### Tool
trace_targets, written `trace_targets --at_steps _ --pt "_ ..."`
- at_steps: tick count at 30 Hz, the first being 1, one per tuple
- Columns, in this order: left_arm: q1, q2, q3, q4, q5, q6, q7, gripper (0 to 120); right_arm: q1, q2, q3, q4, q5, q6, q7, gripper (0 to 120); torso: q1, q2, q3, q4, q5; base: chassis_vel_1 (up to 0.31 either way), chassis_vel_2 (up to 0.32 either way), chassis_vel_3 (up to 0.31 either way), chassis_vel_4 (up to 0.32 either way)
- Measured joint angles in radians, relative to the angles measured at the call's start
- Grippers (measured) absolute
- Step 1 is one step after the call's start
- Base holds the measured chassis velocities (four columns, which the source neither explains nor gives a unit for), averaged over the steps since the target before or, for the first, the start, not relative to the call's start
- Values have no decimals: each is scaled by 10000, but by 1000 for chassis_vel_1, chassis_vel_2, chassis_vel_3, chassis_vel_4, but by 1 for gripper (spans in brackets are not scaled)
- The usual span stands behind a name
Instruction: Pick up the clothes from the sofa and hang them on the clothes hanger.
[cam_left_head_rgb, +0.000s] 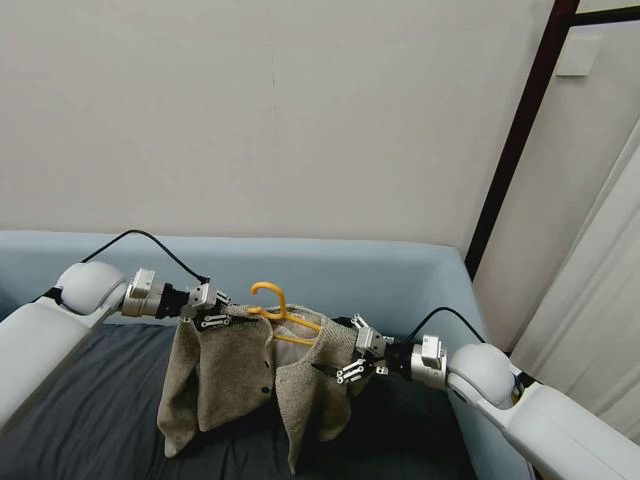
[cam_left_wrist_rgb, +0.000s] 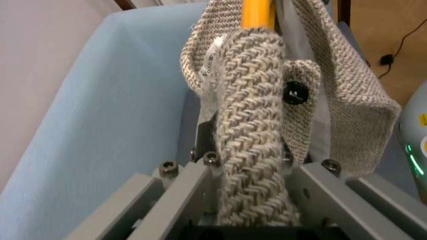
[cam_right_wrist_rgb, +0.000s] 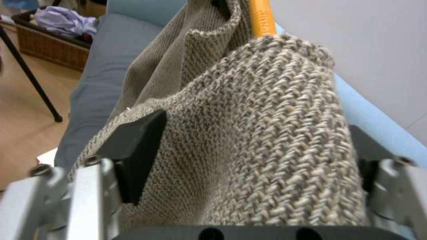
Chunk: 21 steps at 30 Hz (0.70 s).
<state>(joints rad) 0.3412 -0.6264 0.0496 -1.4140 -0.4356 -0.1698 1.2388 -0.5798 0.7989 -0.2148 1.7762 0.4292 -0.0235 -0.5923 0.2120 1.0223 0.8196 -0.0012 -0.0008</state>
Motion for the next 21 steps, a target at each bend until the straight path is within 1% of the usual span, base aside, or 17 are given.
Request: trace_targets --at_steps 1,2,4,5,7,9,19,20,21 --pt "0 0 0 0 0 0 0 4 0 0 0 0 0 0 0 73 0 0 0 0 0 0 0 0 0" --pt "1 -11 -11 -11 68 -18 17 4 46 12 -41 -6 0 -22 -1 70 -1 0 0 0 0 0 0 0 0" --pt "12 -72 -20 -27 192 -42 54 4 149 63 -145 -16 0 -62 22 58 0 0 0 -1 0 0 0 0 0" --pt "12 -72 -20 -27 192 -42 54 4 149 63 -145 -16 0 -62 22 58 0 0 0 -1 0 0 0 0 0" --pt "35 -135 -26 -30 285 -49 86 4 213 120 -214 -17 0 -81 49 50 0 0 0 -1 0 0 0 0 0" --pt "68 -188 -38 -41 392 -50 148 4 253 174 -268 -31 0 -82 82 45 0 0 0 -1 -1 0 0 0 0" --pt "116 -262 -58 32 466 -51 199 4 284 233 -331 -146 -95 -73 116 41 -1 0 0 -1 0 0 0 0 0" --pt "113 -272 -60 52 465 -54 199 4 280 235 -332 -158 -130 -71 116 39 0 0 0 -1 0 0 0 0 0" --pt "103 -301 -61 97 465 -64 199 4 263 240 -331 -188 -231 -67 114 32 0 0 0 0 0 0 0 0 0"
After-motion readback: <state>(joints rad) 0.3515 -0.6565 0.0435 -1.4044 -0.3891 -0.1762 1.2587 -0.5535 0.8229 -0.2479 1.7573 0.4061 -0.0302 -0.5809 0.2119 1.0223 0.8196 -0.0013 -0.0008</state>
